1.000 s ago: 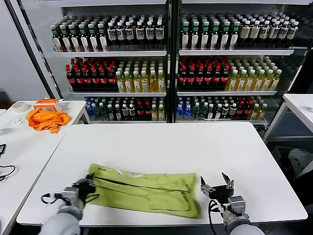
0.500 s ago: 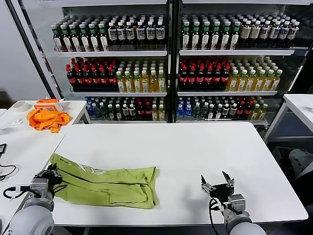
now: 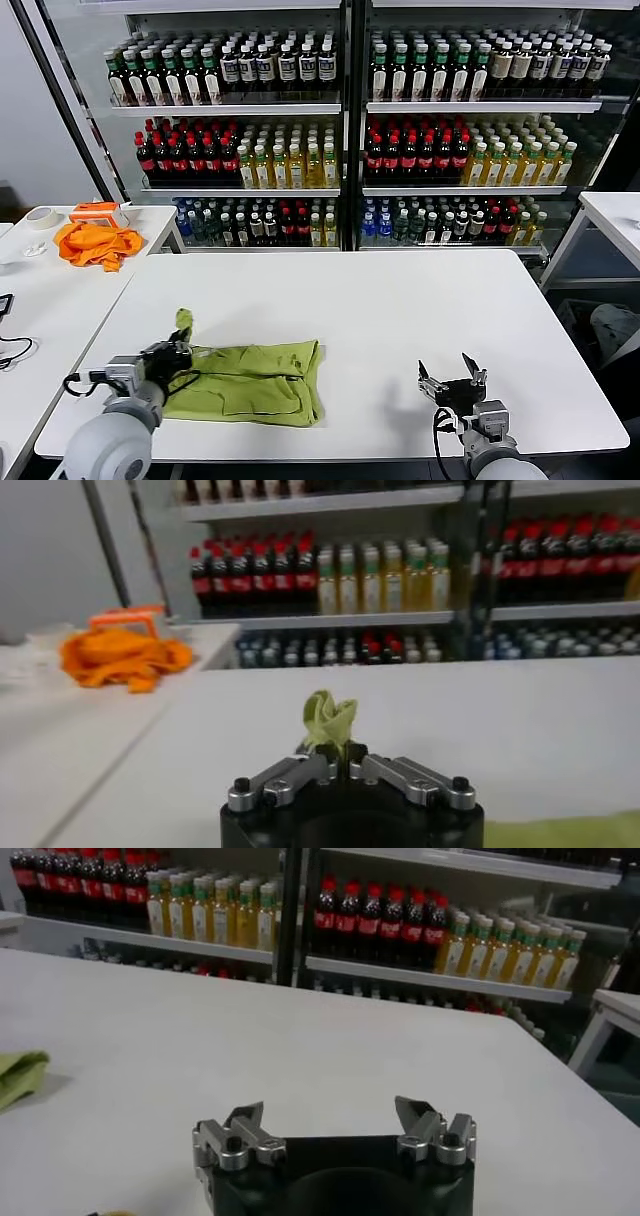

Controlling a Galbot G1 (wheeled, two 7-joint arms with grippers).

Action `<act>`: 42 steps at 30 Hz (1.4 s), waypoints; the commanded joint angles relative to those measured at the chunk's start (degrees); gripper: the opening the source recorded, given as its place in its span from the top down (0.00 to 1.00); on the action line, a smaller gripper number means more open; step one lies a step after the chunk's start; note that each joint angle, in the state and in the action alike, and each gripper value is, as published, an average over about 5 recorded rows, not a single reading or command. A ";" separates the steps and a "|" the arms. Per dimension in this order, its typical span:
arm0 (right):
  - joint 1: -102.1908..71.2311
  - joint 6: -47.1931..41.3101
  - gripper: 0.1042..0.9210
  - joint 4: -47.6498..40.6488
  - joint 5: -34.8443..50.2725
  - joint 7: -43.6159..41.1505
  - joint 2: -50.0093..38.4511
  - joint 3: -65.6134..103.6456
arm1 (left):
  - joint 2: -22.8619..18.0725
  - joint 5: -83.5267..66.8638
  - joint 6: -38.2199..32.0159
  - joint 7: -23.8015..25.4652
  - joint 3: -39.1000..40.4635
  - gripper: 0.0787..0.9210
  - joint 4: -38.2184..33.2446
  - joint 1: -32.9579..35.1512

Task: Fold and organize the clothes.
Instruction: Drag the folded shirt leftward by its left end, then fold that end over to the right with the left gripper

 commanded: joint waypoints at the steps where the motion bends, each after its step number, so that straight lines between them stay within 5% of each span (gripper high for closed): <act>1: -0.29 0.04 0.12 0.04 -0.02 0.02 0.00 0.46 | -3.51 -3.97 0.39 1.53 8.73 0.97 -0.07 -4.09; 32: -0.48 -0.04 0.12 0.46 0.00 0.16 0.06 1.38 | -11.62 -3.78 -0.84 3.67 17.34 0.97 4.67 -7.98; 39: -0.27 -0.07 0.12 0.28 -0.11 0.14 0.06 1.06 | -15.21 -7.05 -6.52 5.68 17.58 0.79 2.64 -7.84; 42: -0.27 -0.04 0.12 0.19 -0.36 0.10 0.13 0.66 | -13.61 -5.35 -8.31 6.19 15.09 0.68 1.39 -6.94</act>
